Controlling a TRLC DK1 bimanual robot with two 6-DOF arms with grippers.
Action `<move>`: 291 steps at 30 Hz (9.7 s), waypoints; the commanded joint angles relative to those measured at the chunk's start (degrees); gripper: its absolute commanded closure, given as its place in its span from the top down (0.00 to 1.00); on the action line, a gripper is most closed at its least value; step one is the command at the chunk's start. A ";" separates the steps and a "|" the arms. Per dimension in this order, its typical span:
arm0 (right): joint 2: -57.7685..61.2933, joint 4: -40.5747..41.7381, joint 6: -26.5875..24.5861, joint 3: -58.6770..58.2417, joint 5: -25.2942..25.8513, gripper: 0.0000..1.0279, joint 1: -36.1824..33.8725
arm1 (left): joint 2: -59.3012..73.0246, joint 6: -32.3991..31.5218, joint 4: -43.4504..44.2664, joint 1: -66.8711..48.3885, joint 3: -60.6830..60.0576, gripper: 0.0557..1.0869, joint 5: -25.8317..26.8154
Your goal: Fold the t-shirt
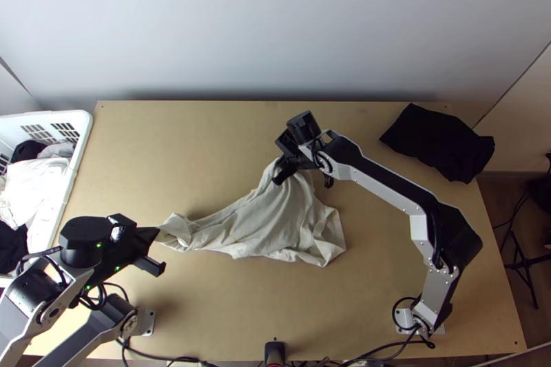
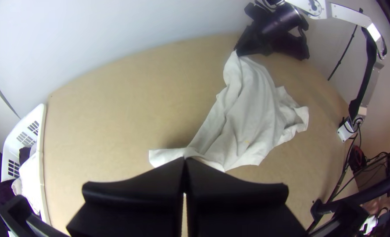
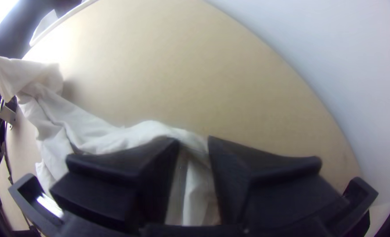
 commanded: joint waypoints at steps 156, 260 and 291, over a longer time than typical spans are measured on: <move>-28.04 -21.11 -6.53 -12.79 2.79 0.03 3.85 | 31.52 5.93 40.75 -10.43 -17.26 0.81 4.04; -16.88 -8.54 -23.05 43.11 21.24 0.03 10.44 | 28.18 8.91 39.61 27.37 55.95 0.04 -1.15; -20.48 -5.46 -22.70 31.25 18.96 0.03 22.83 | 24.13 12.60 47.43 29.74 43.65 0.04 -2.73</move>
